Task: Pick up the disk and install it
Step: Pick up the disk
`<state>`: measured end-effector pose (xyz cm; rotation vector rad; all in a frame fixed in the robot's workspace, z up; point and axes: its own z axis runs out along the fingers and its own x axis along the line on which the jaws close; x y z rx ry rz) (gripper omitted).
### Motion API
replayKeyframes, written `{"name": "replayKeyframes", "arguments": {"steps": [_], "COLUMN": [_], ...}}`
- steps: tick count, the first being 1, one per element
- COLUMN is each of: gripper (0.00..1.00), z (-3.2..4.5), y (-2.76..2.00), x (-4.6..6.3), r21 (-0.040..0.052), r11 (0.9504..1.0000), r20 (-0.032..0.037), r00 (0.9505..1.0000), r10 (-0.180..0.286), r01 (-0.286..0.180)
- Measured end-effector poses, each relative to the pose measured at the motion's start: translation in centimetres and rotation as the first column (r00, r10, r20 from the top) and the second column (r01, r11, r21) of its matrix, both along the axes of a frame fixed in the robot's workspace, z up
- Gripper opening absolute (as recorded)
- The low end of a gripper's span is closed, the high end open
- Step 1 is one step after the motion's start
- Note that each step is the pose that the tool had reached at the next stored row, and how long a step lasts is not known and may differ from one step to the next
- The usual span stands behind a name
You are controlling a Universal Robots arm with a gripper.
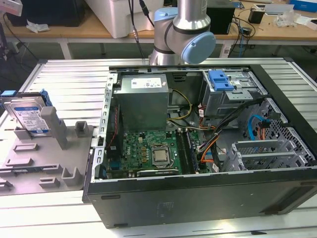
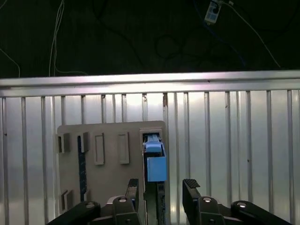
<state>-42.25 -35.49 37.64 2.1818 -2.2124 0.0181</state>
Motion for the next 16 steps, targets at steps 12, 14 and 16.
{"name": "replayKeyframes", "arguments": {"steps": [12,14,16], "gripper": [0.5,0.5,0.5], "z": [-0.13,-0.17,-0.28], "y": [-0.19,-0.25,-0.28], "x": [-0.12,-0.13,-0.13], "r21": [0.0001,0.0,0.0], "r11": [1.0,1.0,1.0], "r20": [0.0002,0.0,0.0], "r00": [1.0,1.0,1.0], "r10": [0.006,0.006,0.006], "r01": [-0.006,-0.006,-0.006]}}
